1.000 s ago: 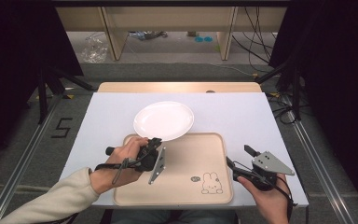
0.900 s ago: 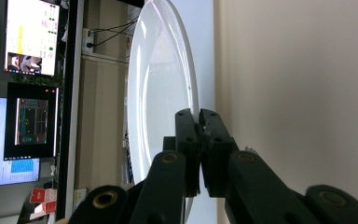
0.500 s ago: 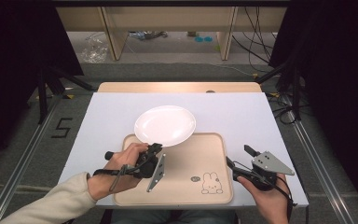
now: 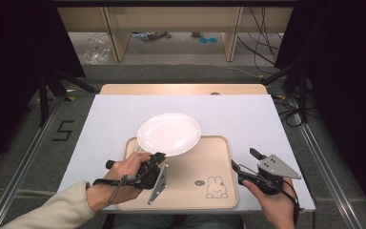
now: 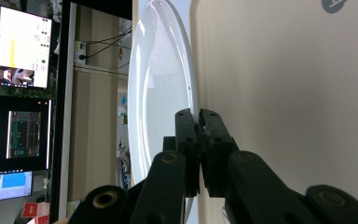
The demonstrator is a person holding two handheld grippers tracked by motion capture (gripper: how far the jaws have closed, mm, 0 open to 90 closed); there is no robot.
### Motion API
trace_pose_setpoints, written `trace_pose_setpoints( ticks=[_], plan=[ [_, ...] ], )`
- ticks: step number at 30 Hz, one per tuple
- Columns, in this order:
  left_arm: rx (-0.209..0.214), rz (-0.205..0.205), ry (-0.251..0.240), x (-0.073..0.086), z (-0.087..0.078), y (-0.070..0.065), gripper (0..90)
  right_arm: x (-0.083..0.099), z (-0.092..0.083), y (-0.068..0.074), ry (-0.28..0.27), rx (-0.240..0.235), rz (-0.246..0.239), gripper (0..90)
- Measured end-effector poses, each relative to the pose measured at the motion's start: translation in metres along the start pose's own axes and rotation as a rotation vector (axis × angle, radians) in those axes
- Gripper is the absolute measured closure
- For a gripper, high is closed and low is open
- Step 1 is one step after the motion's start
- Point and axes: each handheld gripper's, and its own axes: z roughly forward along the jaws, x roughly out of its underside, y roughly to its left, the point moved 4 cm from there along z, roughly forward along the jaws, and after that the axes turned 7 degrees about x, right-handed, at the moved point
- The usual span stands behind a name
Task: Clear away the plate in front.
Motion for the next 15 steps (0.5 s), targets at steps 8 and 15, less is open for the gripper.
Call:
trace_pose_setpoints(
  ticks=[8, 15],
  plan=[
    [0.011, 0.005, -0.003, 0.000, -0.003, -0.006, 86.7, 0.000, 0.000, 0.000, -0.006, 0.005, -0.001, 25.9],
    [0.022, 0.012, -0.004, 0.000, -0.005, -0.012, 86.7, 0.000, 0.001, 0.001, -0.008, 0.003, -0.001, 25.9]
  ],
)
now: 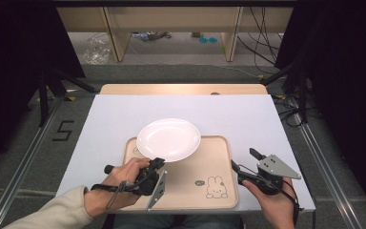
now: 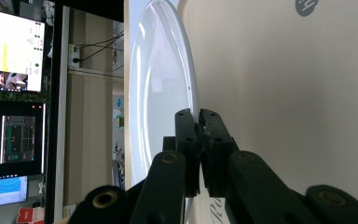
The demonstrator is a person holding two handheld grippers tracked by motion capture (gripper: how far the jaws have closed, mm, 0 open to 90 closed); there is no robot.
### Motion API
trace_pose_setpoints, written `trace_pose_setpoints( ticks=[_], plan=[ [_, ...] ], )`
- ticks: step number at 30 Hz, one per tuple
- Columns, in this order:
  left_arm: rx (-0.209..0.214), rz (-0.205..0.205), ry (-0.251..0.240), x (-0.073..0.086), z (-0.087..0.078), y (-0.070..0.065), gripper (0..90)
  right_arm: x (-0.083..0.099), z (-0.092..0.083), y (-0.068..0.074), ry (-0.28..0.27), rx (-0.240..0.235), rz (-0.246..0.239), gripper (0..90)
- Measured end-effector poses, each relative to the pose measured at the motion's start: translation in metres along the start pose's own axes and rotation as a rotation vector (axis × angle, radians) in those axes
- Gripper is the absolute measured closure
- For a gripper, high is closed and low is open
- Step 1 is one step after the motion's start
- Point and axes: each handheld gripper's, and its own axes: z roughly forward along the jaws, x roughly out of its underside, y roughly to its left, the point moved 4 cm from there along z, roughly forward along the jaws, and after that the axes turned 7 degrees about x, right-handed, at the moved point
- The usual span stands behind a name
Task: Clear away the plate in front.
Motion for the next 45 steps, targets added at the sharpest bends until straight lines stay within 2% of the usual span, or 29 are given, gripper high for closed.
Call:
trace_pose_setpoints(
  ticks=[20, 45],
  plan=[
    [0.039, 0.014, -0.010, -0.002, -0.001, -0.019, 86.6, 0.000, 0.000, 0.000, -0.001, 0.003, 0.000, 25.9],
    [0.091, 0.028, -0.011, -0.005, 0.008, -0.034, 86.5, 0.000, 0.000, 0.000, -0.001, -0.001, -0.001, 25.9]
  ],
)
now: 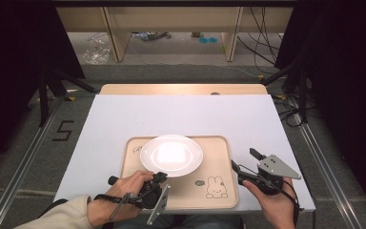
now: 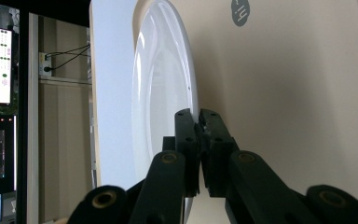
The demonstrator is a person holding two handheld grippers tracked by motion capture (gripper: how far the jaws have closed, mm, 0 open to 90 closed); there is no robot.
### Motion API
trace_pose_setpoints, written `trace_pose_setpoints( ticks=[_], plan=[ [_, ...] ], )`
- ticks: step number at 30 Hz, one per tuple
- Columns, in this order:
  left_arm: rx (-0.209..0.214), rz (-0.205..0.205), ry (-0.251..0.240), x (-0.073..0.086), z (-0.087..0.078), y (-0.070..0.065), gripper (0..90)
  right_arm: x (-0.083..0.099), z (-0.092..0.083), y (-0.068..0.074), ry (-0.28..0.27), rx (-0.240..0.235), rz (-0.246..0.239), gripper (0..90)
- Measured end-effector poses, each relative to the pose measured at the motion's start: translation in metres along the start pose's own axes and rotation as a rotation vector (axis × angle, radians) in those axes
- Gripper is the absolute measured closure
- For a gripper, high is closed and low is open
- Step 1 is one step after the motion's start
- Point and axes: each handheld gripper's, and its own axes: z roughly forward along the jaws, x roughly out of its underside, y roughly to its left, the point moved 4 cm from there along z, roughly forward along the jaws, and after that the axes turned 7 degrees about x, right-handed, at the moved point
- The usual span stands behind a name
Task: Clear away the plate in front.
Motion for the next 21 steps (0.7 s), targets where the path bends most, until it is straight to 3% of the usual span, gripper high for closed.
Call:
trace_pose_setpoints(
  ticks=[21],
  plan=[
    [0.049, -0.019, 0.006, 0.003, 0.010, -0.005, 86.1, 0.000, 0.000, 0.000, 0.004, -0.001, -0.001, 25.9]
  ],
)
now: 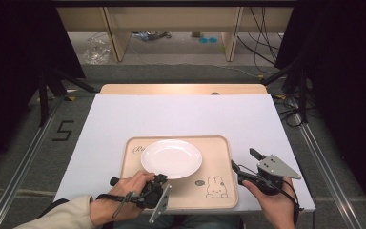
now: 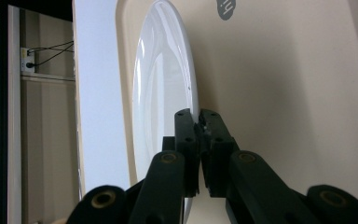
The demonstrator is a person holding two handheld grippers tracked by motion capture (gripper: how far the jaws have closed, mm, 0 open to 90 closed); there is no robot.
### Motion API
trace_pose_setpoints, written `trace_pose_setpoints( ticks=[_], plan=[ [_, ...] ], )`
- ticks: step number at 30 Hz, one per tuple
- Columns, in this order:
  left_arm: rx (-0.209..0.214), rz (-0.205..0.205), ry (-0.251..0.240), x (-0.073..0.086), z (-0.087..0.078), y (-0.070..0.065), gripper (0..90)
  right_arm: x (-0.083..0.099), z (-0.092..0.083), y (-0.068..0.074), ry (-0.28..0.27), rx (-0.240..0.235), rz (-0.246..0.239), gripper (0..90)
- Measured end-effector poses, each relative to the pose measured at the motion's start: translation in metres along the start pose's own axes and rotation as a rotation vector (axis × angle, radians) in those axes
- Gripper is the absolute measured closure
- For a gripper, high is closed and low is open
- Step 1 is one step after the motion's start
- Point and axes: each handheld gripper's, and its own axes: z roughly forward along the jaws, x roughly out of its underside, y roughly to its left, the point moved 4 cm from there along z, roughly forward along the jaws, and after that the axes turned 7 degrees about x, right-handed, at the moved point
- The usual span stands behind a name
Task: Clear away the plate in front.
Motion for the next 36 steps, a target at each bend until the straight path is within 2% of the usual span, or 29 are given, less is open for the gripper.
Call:
trace_pose_setpoints(
  ticks=[11, 13, 17, 27, 33, 36],
  plan=[
    [0.050, -0.031, -0.016, 0.002, 0.005, -0.002, 87.1, 0.000, 0.000, 0.000, 0.005, -0.004, -0.001, 25.9],
    [0.052, -0.024, -0.017, 0.002, 0.006, -0.002, 87.1, 0.000, 0.000, 0.000, 0.003, -0.005, 0.000, 25.9],
    [0.094, -0.038, -0.034, 0.003, 0.010, -0.004, 86.8, 0.000, 0.000, 0.000, 0.005, -0.005, -0.001, 25.9],
    [0.146, -0.037, -0.035, 0.005, 0.021, -0.011, 84.8, 0.000, 0.000, 0.000, 0.001, -0.007, 0.000, 25.9],
    [0.180, -0.052, -0.053, 0.007, 0.027, -0.013, 83.2, 0.000, 0.000, 0.001, 0.003, -0.008, -0.001, 25.9],
    [0.211, -0.088, -0.075, 0.008, 0.032, -0.016, 81.3, 0.000, 0.000, 0.001, 0.003, -0.009, 0.000, 25.9]
  ],
)
